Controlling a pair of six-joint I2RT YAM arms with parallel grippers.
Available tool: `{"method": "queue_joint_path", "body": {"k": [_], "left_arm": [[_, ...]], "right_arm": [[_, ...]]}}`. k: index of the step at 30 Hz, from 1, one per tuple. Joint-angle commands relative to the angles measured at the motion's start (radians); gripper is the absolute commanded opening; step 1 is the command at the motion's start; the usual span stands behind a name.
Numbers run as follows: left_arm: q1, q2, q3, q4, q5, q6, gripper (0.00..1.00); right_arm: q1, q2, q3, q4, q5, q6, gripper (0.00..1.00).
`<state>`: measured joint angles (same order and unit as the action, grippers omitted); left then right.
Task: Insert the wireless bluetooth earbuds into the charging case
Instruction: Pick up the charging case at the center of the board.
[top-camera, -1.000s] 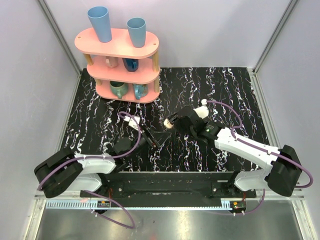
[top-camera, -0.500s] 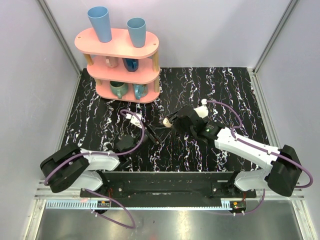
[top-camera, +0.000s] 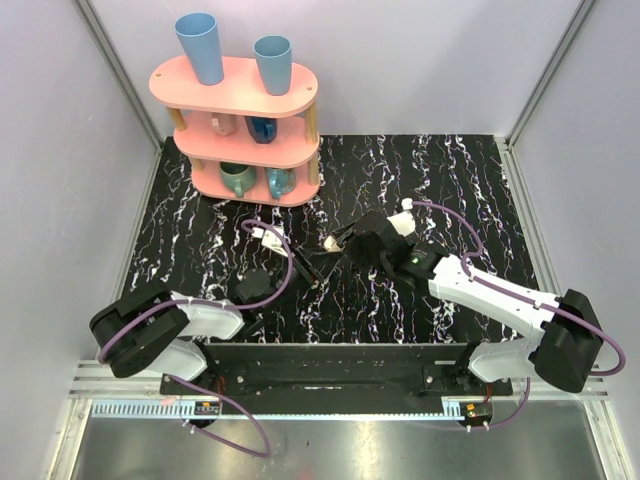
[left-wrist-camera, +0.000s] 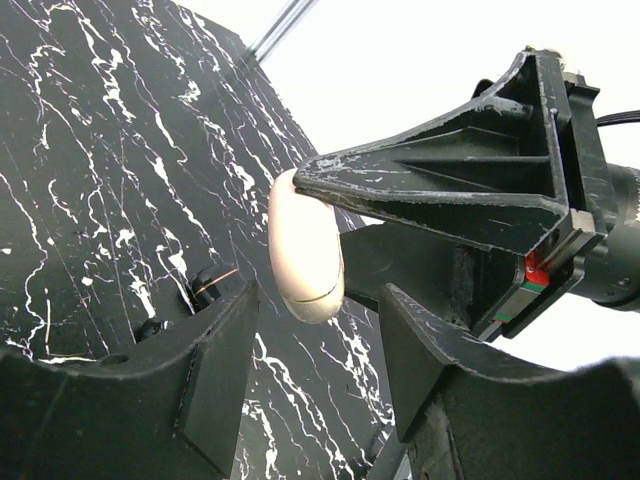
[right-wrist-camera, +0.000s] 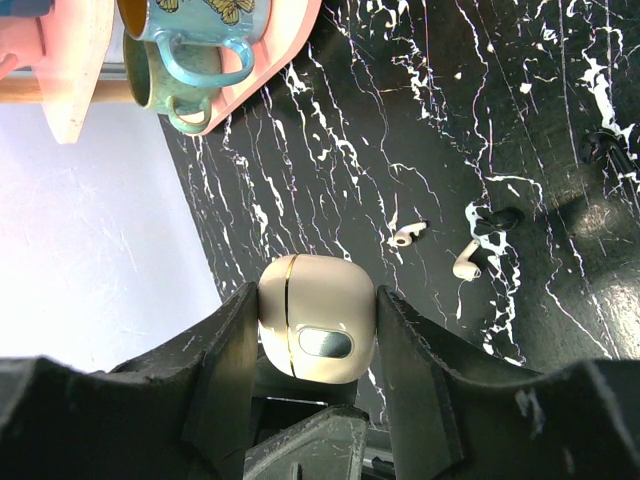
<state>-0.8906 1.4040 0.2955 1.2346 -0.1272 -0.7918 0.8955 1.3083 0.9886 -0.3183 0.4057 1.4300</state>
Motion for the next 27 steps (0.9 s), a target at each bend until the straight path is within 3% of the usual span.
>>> {"method": "queue_joint_path", "body": {"k": [1, 5, 11, 23, 27], "left_arm": [[-0.002, 0.023, 0.034, 0.115, -0.049, -0.001, 0.55], [-0.004, 0.046, 0.037, 0.149, -0.057, -0.014, 0.47], [-0.002, 0.050, 0.040, 0.160, -0.069, -0.017, 0.45], [-0.002, 0.069, 0.016, 0.245, -0.127, -0.027, 0.47], [-0.002, 0.075, 0.005, 0.292, -0.141, -0.024, 0.56]], "right_arm": [[-0.003, -0.018, 0.007, 0.035, 0.007, 0.015, 0.35], [-0.003, -0.024, 0.007, 0.036, 0.005, 0.017, 0.34], [-0.003, -0.021, 0.002, 0.039, -0.002, 0.017, 0.34], [-0.003, -0.024, -0.005, 0.047, -0.004, 0.023, 0.34], [-0.003, -0.024, -0.007, 0.048, -0.005, 0.024, 0.34]]}}
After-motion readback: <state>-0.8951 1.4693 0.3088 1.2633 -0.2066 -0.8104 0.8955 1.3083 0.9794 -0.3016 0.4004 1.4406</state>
